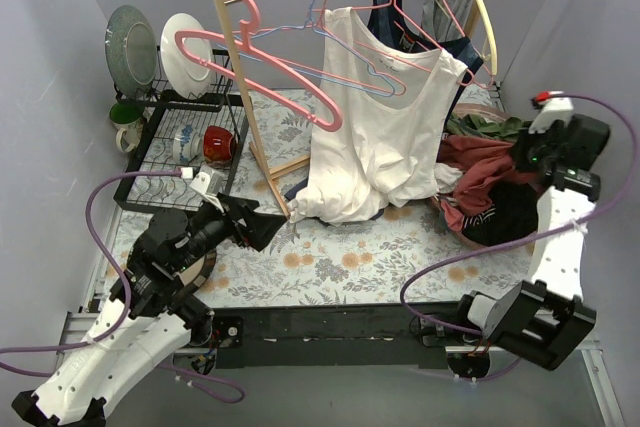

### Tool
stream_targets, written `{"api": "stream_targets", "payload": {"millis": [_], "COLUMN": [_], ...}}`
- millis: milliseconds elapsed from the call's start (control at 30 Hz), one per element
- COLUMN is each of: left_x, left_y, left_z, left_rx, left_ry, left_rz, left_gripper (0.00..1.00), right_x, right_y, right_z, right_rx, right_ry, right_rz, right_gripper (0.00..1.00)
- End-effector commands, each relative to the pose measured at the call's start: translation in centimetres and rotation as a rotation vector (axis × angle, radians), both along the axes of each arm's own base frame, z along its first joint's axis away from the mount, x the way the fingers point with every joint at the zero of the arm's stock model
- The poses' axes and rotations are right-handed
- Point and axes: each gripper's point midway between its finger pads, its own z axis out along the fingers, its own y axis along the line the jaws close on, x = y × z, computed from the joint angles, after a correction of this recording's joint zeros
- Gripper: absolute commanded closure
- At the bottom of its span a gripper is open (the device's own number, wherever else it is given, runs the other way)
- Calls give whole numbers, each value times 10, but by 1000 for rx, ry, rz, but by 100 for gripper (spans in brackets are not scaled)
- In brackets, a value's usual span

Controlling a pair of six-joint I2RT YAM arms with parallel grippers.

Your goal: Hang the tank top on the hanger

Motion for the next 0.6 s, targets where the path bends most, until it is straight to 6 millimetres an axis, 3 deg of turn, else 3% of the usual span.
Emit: {"api": "stream_targets", "payload": {"millis": [0, 67, 100, 167, 267, 300, 367, 400, 567], "left_x": [-4, -4, -5, -5, -7, -8, -9, -11, -11], "left_y": [5, 6, 6, 6, 8, 10, 13, 14, 16], "left_z": [18, 24, 28, 31, 44, 47, 50, 53, 55], "left_rx": [-36, -37, -41, -40, -47, -48, -49, -53, -50], "left_ry": [-24, -36, -41, -47, -69, -77, -82, -90, -93], "left_rz": [16, 17, 17, 17, 19, 24, 31, 33, 39], "left_gripper": [2, 2, 2, 2, 2, 2, 2, 2, 2], "right_x": [-32, -50, -55, -70, -85, -95, -100, -109, -126], "right_y": [-43, -45, -43, -32, -18, -10, 2, 12, 63], "right_z": [114, 161, 172, 215, 257, 288, 308, 330, 366], "right_rx": [-136, -198, -210, -255, -266, -283, -270, -278, -192], "right_ry": [-241, -334, -354, -441, -529, -597, -637, -684, -765], "right_rz": [-138, -141, -141, -129, -122, -121, -90, -70, 136], "right_gripper": [99, 99, 99, 99, 99, 99, 99, 99, 99]}}
